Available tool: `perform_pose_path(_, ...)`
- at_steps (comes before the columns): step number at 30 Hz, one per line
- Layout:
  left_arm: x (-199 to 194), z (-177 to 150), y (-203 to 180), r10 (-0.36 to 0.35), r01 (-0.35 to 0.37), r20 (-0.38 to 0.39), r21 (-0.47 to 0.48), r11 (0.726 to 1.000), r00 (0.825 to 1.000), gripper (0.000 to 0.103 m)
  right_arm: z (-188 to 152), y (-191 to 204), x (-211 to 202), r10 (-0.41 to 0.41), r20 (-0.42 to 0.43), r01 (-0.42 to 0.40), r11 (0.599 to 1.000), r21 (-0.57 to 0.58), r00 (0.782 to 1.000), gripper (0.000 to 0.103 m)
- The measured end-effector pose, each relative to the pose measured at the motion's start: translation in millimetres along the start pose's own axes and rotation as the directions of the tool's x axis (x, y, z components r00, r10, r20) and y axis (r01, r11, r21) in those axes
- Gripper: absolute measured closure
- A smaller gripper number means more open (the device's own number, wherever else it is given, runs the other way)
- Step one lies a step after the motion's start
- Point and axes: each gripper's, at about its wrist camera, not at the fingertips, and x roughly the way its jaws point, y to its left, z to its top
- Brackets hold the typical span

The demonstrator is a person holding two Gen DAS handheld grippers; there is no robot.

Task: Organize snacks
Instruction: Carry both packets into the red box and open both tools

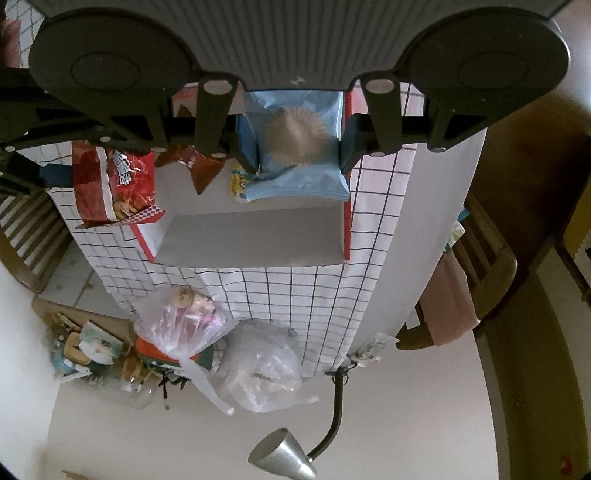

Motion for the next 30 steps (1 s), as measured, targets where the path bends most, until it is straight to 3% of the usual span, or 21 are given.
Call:
perform_pose_path(17,92,15,-5,0.03,-0.027,-0.142,0.024,0.999,0.989,0.057,16,-15,91,-0.01,-0.12,0.004,0.998,-0.056,0.993,0.029)
perform_pose_path(30,121,6,-12,0.033,-0.023,-0.21,0.05,0.998,0.977,0.057,10,-13,117,-0.006,-0.177,-0.01,0.996,-0.088,0.984,0.029)
